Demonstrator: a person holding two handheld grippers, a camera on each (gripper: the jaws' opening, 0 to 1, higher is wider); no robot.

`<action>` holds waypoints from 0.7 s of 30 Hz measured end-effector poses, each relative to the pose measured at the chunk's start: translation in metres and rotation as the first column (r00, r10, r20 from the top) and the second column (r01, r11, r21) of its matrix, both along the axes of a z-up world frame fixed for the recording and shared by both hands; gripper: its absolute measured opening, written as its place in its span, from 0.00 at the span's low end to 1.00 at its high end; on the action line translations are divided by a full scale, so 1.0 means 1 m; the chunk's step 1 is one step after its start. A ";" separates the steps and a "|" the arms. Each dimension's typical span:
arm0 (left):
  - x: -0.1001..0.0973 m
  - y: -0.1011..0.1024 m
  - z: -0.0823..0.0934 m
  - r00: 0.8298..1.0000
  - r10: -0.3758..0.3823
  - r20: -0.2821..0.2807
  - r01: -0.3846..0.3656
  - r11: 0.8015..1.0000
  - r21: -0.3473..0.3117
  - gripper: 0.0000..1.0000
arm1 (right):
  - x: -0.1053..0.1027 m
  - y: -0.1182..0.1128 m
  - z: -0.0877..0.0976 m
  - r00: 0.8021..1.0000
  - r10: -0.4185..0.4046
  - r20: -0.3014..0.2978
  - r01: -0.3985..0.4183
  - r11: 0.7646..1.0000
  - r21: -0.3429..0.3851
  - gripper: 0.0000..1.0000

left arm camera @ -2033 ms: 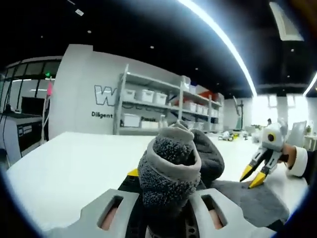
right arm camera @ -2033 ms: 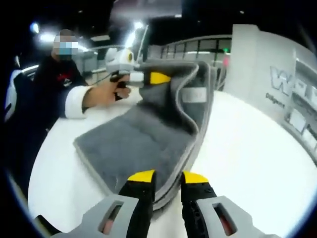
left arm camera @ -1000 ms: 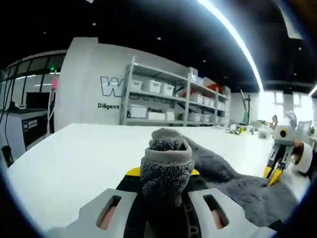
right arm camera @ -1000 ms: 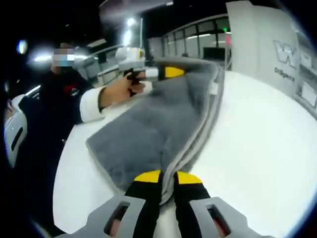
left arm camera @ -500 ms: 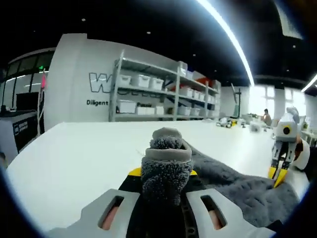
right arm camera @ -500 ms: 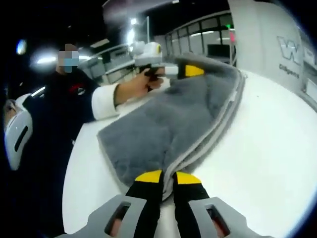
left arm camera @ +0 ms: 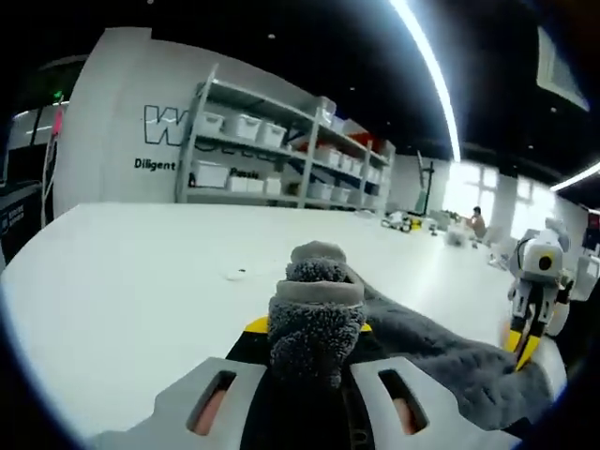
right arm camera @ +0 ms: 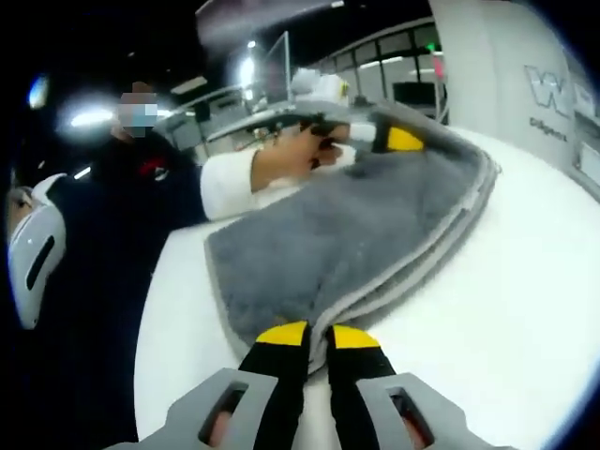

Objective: Open the folded towel by lifting each exposed corner and separating the folded layers until the towel lies flat within the target outline without major curled edges

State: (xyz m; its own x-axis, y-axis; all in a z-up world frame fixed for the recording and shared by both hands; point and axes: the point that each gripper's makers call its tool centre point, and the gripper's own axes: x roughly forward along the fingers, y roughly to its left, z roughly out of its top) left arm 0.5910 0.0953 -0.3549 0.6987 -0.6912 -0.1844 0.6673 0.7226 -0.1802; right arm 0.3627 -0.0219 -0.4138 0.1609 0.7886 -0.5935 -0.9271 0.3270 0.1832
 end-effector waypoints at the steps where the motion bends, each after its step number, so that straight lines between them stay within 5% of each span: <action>1: 0.001 -0.001 0.000 1.000 -0.002 0.000 0.002 1.000 0.000 0.09 | -0.001 0.001 0.000 1.000 0.004 -0.004 -0.004 1.000 0.004 0.02; 11: 0.013 -0.017 -0.011 1.000 -0.010 -0.002 0.010 0.998 0.063 0.10 | -0.004 0.009 0.001 0.999 0.018 -0.042 -0.016 0.999 0.052 0.02; 14: 0.011 -0.015 -0.012 1.000 -0.006 0.019 0.004 0.994 0.109 0.11 | -0.004 0.009 0.002 0.999 0.038 -0.010 -0.038 0.998 0.051 0.03; 18: 0.009 -0.008 -0.011 0.999 0.016 0.034 -0.020 0.992 0.127 0.15 | 0.001 0.009 0.010 0.985 0.112 0.131 -0.121 0.991 0.064 0.05; 21: 0.017 0.005 -0.012 0.995 0.064 0.075 -0.076 0.983 0.166 0.30 | 0.006 0.007 0.012 0.991 0.095 0.097 -0.104 0.990 0.096 0.07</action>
State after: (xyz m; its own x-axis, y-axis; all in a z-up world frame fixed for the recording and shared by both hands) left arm 0.6079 0.1004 -0.3669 0.7593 -0.6034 -0.2435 0.6206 0.7841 -0.0077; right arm 0.3686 -0.0153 -0.4020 0.1285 0.8584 -0.4967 -0.9686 0.2162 0.1231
